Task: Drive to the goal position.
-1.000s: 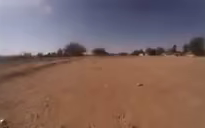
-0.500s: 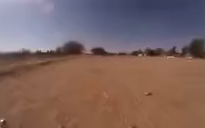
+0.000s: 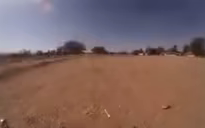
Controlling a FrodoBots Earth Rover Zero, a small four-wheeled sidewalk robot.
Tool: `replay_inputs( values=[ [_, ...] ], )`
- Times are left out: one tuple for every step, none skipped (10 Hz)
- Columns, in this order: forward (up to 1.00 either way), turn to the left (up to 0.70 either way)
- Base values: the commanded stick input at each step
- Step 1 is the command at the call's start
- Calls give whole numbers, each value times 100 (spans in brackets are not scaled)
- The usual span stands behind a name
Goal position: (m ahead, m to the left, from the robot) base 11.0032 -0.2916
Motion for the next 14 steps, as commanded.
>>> replay_inputs(
  values=[
    [100, 0],
    [100, 0],
    [100, 0],
    [100, -6],
    [100, -27],
    [100, -27],
    [100, -27],
    [100, -27],
    [100, -27],
    [100, -27],
    [100, -27],
    [100, -27],
    [100, -27],
    [100, -27]
  ],
)
